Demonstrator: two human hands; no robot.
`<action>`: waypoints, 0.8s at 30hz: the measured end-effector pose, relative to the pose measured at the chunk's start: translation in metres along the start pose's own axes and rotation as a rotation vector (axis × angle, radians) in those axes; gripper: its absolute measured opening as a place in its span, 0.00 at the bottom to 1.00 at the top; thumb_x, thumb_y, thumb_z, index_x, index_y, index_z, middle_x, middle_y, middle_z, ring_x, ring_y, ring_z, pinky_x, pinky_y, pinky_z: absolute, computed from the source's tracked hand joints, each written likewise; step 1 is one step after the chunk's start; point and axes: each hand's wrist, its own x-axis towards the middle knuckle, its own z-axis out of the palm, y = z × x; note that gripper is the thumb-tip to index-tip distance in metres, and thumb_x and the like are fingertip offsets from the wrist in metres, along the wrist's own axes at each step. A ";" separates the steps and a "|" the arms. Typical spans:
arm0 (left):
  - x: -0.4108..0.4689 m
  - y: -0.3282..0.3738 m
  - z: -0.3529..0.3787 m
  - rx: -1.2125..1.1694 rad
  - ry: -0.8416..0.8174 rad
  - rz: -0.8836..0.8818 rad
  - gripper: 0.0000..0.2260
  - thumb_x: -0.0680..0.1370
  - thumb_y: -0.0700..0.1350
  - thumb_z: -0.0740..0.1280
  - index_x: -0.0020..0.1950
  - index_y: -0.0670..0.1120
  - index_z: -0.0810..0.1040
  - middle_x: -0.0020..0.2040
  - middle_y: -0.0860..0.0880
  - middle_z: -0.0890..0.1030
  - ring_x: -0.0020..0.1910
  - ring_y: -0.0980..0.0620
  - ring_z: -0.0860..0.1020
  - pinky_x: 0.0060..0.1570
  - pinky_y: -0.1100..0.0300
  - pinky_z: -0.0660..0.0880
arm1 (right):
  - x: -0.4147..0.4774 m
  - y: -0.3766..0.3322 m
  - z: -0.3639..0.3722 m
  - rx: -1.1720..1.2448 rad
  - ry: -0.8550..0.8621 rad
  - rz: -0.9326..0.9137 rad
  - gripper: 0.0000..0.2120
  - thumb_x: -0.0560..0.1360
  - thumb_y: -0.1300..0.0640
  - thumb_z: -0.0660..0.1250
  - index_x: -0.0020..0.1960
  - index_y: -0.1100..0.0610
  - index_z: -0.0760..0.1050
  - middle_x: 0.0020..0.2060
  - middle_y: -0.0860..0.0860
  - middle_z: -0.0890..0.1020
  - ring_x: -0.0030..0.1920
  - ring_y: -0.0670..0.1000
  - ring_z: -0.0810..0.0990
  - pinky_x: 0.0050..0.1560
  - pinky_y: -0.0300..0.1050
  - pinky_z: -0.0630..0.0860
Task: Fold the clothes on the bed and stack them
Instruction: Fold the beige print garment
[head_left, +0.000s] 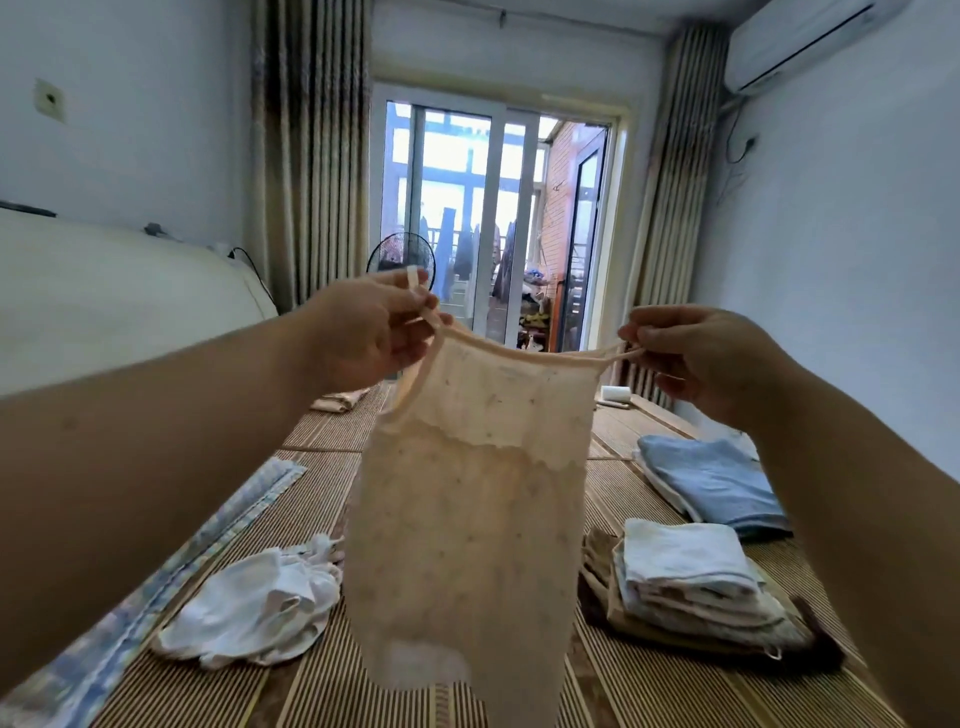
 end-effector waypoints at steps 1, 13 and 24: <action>-0.003 0.006 0.001 0.089 0.010 0.023 0.11 0.79 0.37 0.60 0.58 0.46 0.77 0.36 0.48 0.83 0.34 0.53 0.82 0.43 0.55 0.74 | 0.000 -0.003 0.003 -0.009 -0.008 -0.009 0.09 0.76 0.64 0.65 0.50 0.54 0.80 0.42 0.51 0.86 0.39 0.47 0.84 0.47 0.47 0.72; -0.017 0.038 -0.008 0.711 0.183 0.205 0.08 0.77 0.39 0.66 0.49 0.52 0.77 0.43 0.45 0.82 0.40 0.52 0.80 0.42 0.58 0.72 | 0.000 -0.035 0.030 -0.119 -0.019 -0.124 0.07 0.75 0.61 0.67 0.50 0.53 0.81 0.43 0.48 0.86 0.44 0.48 0.78 0.39 0.43 0.69; 0.061 -0.089 -0.040 0.824 0.140 -0.110 0.18 0.76 0.38 0.66 0.65 0.49 0.74 0.46 0.43 0.81 0.38 0.53 0.79 0.30 0.64 0.71 | 0.068 0.094 0.068 -0.189 -0.042 0.176 0.08 0.73 0.63 0.69 0.50 0.53 0.81 0.51 0.53 0.84 0.45 0.49 0.78 0.41 0.45 0.68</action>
